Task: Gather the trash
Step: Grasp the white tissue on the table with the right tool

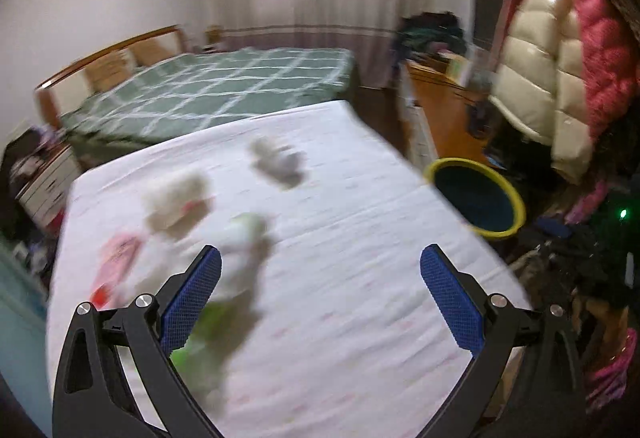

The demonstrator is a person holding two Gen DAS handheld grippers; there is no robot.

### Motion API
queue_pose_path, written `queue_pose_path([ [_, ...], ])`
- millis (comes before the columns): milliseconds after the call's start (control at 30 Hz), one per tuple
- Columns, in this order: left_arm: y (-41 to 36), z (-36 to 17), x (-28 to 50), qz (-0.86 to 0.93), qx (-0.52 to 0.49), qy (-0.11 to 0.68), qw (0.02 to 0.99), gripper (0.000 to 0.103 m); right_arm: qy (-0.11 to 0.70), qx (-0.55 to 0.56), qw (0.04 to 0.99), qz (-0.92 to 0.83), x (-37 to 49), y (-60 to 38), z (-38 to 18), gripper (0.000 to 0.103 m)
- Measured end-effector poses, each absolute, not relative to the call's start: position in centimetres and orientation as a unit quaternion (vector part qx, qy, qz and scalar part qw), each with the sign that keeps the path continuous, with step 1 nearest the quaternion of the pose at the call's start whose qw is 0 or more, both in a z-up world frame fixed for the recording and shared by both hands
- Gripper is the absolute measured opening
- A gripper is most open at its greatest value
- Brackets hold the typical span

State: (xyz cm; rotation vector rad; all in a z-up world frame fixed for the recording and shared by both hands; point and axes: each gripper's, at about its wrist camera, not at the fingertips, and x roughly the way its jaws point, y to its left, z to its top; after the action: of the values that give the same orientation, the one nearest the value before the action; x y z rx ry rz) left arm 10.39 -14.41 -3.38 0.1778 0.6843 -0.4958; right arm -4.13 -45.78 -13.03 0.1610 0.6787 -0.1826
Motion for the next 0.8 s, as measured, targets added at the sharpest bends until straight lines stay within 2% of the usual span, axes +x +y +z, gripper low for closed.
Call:
queue_pose_path([
  [200,-4.3,-4.6,8.9,-0.166,0.054,0.336,0.925,0.098,0.321,0.047,0.946,0.005,0.3,-38.5,-10.6,0.06],
  [400,1.7,-5.6,8.4,-0.103,0.036,0.333,0.937,0.098,0.319,0.016,0.94,0.12,5.4,-29.8,-8.8,0.06],
  [800,3.9,-6.7,8.8,-0.093,0.014,0.34,0.936,0.098,0.38,-0.075,0.898,0.21,13.8,-16.4,-10.9,0.06],
])
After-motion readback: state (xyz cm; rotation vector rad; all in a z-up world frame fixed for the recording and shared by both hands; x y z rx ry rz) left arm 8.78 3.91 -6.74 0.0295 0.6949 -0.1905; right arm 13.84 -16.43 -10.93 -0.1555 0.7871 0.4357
